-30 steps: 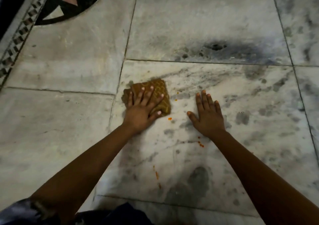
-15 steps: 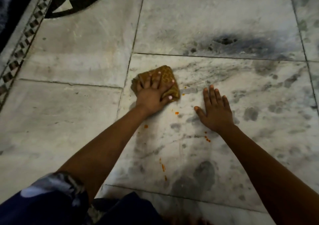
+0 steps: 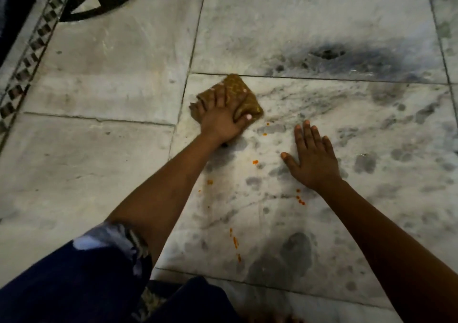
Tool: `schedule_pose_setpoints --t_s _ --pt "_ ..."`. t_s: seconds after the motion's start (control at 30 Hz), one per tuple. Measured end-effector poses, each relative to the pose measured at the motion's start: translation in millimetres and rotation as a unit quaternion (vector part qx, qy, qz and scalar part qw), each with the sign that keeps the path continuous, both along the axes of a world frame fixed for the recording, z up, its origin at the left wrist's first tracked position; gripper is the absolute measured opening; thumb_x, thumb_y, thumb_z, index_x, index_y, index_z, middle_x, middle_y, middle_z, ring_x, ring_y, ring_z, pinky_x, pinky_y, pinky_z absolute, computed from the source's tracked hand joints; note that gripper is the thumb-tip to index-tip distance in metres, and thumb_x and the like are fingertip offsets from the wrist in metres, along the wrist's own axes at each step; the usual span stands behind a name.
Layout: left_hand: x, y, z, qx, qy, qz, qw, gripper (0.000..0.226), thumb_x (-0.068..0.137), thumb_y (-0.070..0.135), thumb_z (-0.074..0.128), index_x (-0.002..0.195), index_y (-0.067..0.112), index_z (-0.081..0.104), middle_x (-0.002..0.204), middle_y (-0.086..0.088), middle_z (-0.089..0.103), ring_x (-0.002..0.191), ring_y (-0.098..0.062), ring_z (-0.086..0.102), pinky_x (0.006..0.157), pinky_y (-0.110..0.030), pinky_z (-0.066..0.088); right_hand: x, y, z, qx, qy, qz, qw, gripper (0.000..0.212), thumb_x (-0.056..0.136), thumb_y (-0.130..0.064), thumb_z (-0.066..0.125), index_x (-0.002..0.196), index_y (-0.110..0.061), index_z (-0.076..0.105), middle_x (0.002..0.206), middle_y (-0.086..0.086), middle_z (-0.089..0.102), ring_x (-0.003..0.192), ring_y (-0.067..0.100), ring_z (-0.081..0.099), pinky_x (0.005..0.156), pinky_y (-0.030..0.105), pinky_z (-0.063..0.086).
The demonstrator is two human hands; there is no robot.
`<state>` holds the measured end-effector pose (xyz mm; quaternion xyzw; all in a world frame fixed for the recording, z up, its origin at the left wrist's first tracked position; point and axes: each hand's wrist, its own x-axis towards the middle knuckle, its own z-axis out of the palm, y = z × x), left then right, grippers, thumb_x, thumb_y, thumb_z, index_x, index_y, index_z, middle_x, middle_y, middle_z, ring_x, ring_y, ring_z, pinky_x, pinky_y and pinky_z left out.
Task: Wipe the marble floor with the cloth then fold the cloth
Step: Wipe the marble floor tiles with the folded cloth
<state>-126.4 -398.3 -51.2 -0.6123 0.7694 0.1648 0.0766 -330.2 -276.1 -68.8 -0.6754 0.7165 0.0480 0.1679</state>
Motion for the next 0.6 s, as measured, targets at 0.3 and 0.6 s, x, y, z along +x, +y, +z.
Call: schedule_pose_setpoints --t_s 0.3,0.6 --pt "38.7 47.9 -7.0 -0.063 0.031 -0.119 0.990 0.062 0.083 0.067 0.024 0.142 0.045 0.025 0.158 -0.004 0.012 0.144 -0.032 0.012 0.111 -0.052 0.011 -11.2 22.0 5.9 -0.013 0.005 -0.002 1.000 0.084 0.080 -0.062 0.002 0.150 -0.017 0.001 0.158 0.004 -0.005 0.146 0.019 -0.003 0.115 0.038 -0.004" --pt "-53.4 43.8 -4.0 -0.010 0.012 -0.183 0.983 0.054 0.093 0.058 0.031 0.143 0.047 0.014 0.159 -0.004 -0.005 0.144 -0.034 -0.008 0.111 -0.059 -0.006 -20.5 64.4 2.9 -0.051 -0.017 -0.088 0.995 0.083 0.082 -0.063 0.009 0.149 -0.013 0.009 0.157 0.010 0.006 0.145 0.028 0.007 0.115 0.043 0.005"
